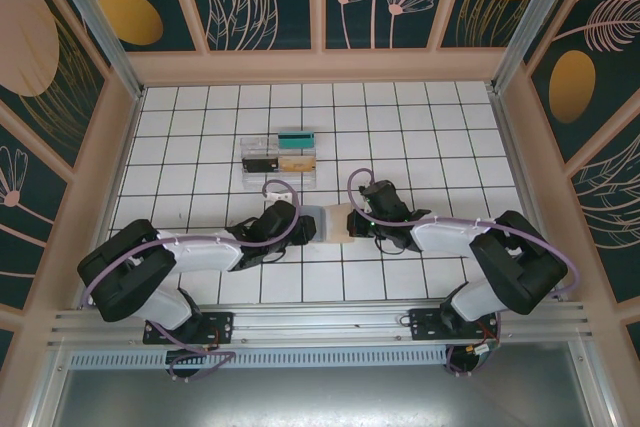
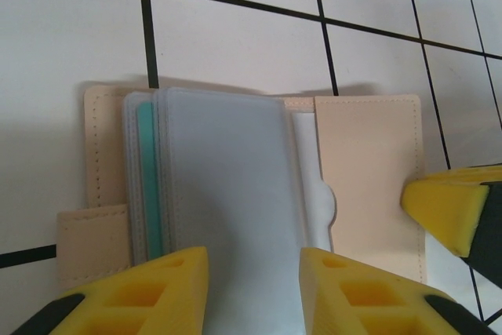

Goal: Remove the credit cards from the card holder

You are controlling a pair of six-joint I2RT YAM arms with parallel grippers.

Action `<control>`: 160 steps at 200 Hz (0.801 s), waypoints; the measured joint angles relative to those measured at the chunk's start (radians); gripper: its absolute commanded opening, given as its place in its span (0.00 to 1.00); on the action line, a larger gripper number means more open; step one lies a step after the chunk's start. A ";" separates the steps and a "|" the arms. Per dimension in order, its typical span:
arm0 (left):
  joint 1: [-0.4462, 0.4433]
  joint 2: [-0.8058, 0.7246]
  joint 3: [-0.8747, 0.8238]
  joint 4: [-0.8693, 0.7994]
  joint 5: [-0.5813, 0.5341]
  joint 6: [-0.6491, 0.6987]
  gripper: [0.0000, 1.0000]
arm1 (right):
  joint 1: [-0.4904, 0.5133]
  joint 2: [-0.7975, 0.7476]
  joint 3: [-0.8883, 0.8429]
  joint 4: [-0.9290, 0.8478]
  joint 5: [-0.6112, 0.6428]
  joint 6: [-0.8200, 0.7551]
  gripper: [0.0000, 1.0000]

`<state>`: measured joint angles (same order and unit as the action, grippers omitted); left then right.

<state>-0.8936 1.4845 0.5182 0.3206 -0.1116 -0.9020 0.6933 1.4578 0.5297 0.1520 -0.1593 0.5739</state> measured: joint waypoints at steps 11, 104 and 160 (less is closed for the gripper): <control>0.000 0.000 0.000 0.000 -0.003 0.000 0.36 | 0.000 0.000 -0.002 0.002 0.000 0.000 0.00; 0.000 0.023 0.010 -0.031 -0.035 -0.008 0.35 | 0.000 0.011 -0.002 0.010 -0.007 0.000 0.00; 0.003 0.037 0.021 0.010 0.019 0.006 0.64 | 0.000 0.015 -0.002 0.011 -0.011 0.000 0.00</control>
<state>-0.8909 1.5211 0.5392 0.3305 -0.0921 -0.8959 0.6933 1.4731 0.5278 0.1627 -0.1703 0.5743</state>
